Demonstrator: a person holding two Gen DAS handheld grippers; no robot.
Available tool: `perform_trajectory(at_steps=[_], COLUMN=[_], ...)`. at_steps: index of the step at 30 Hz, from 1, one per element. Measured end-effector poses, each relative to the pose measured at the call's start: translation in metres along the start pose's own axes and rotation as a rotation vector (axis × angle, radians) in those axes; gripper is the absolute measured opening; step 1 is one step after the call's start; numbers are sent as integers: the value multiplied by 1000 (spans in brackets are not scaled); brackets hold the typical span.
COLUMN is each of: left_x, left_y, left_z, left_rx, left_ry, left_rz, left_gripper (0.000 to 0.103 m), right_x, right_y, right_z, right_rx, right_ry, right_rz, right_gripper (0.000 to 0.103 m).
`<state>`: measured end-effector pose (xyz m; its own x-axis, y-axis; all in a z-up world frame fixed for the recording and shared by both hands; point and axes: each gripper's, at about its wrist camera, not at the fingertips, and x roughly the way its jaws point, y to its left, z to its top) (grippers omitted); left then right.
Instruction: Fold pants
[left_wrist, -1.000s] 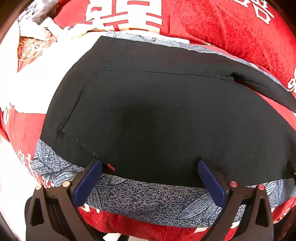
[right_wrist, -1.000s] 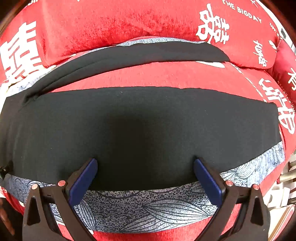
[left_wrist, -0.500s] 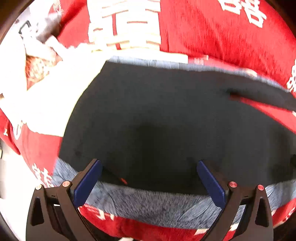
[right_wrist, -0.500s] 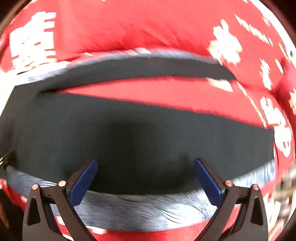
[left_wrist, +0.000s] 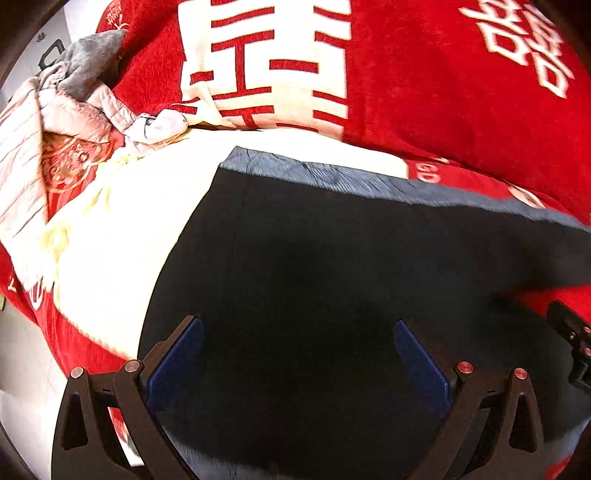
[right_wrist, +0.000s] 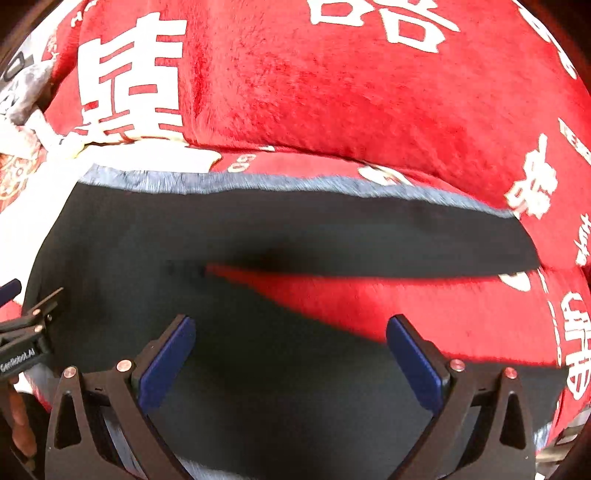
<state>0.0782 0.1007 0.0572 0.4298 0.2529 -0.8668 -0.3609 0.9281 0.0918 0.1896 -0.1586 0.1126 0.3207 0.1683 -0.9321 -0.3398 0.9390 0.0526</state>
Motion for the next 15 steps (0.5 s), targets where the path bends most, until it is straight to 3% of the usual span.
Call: perform_trajectory(at_steps=[3,7,10,12,15], left_x=[30,83,82,82,85], left_y=[-5,-4,4,4,0], left_z=[24,36,41,45,47], left_rx=[-2,43,12,3,12], left_ry=[44,160,128,121,122], left_rz=[34,94,78,50,65], left_gripper=[103,103,103,103,103], right_x=[37,91,95,82,91], right_y=[13,32,24,26,47], right_z=[32,50,63,76,98], right_rx=[14,-88,-93,-155,-328], right_ry=[54,164,145,41,68], right_rz=[3,22,-47,26,188], right_gripper=[103,103,103,103,103])
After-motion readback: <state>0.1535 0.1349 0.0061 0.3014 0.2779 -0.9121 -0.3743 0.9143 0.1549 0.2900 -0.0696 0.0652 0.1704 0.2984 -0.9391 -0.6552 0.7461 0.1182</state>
